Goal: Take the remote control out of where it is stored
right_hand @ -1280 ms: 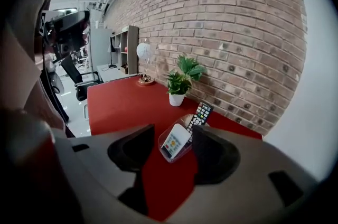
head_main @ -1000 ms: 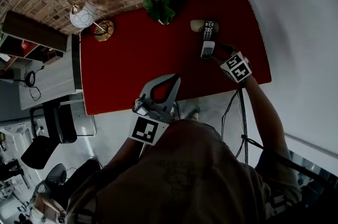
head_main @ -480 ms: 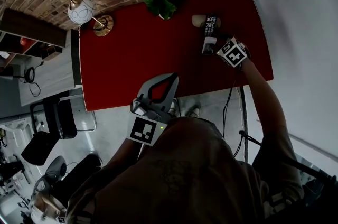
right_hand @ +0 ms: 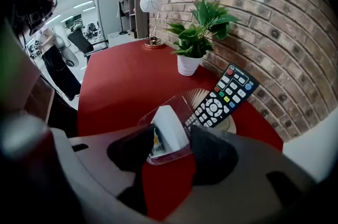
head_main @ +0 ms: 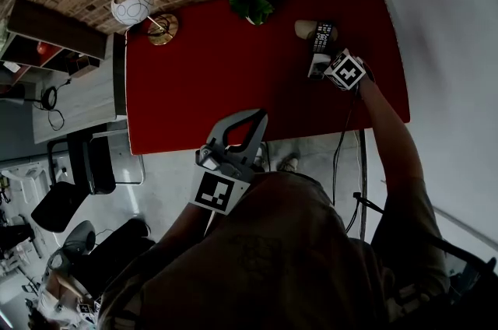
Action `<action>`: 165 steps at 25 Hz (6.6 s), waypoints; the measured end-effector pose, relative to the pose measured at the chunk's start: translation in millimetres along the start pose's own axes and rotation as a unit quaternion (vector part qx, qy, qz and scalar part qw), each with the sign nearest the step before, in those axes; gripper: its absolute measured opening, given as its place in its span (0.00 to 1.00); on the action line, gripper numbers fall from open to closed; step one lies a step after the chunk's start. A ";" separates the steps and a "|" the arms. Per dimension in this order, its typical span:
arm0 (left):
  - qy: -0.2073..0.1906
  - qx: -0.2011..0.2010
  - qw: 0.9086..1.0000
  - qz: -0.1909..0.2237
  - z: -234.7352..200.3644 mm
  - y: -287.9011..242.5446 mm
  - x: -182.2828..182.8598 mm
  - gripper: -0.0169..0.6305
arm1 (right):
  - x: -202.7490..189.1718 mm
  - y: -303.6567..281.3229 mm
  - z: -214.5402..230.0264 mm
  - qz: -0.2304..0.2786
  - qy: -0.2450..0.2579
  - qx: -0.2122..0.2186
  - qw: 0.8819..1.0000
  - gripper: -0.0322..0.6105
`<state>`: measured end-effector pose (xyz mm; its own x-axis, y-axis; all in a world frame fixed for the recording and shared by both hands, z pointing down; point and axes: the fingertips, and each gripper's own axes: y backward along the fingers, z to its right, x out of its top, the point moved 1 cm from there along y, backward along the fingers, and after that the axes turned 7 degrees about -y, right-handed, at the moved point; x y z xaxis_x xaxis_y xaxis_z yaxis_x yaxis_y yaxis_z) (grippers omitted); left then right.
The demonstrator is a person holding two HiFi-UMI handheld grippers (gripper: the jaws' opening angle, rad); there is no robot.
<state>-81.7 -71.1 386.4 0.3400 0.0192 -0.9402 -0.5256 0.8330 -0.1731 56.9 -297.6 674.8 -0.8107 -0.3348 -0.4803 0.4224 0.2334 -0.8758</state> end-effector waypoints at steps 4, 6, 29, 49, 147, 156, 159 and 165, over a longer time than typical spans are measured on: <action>0.004 0.004 1.000 0.003 -1.1 0.1 -0.4 0.04 | 0.3 -3.6 -4.9 -0.006 0.011 0.011 1.000 0.39; 0.004 0.003 1.000 0.002 0.0 -0.5 -1.5 0.04 | 0.5 -5.9 -5.8 -0.008 0.012 0.016 1.000 0.39; -0.002 0.005 1.000 -0.013 1.1 -2.8 -5.1 0.04 | -3.8 -21.3 -37.4 -0.056 0.027 0.084 0.995 0.19; 0.001 -0.009 1.000 0.000 11.1 -7.3 -4.0 0.04 | 34.1 28.3 -37.4 0.023 0.011 0.051 0.998 0.19; 0.000 -0.008 0.998 0.069 5.2 -21.8 34.0 0.04 | 18.3 323.9 -95.7 0.476 -0.194 -0.169 0.841 0.19; 0.000 -0.014 0.998 0.060 11.2 -24.7 31.7 0.04 | -7.2 259.1 -50.1 0.418 -0.195 -0.203 0.864 0.19; 0.004 -0.010 0.998 0.057 9.4 -24.6 28.9 0.04 | -16.0 232.5 -37.8 0.393 -0.220 -0.193 0.872 0.19; 0.001 -0.010 0.999 0.044 9.2 -25.3 22.6 0.04 | -29.0 187.7 -9.8 0.364 -0.259 -0.178 0.877 0.19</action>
<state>-53.5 -86.6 372.2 0.2897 0.0904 -0.9528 -0.5683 0.8173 -0.0953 155.8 -235.1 524.9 -0.0467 -0.3282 -0.9435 0.5234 0.7964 -0.3030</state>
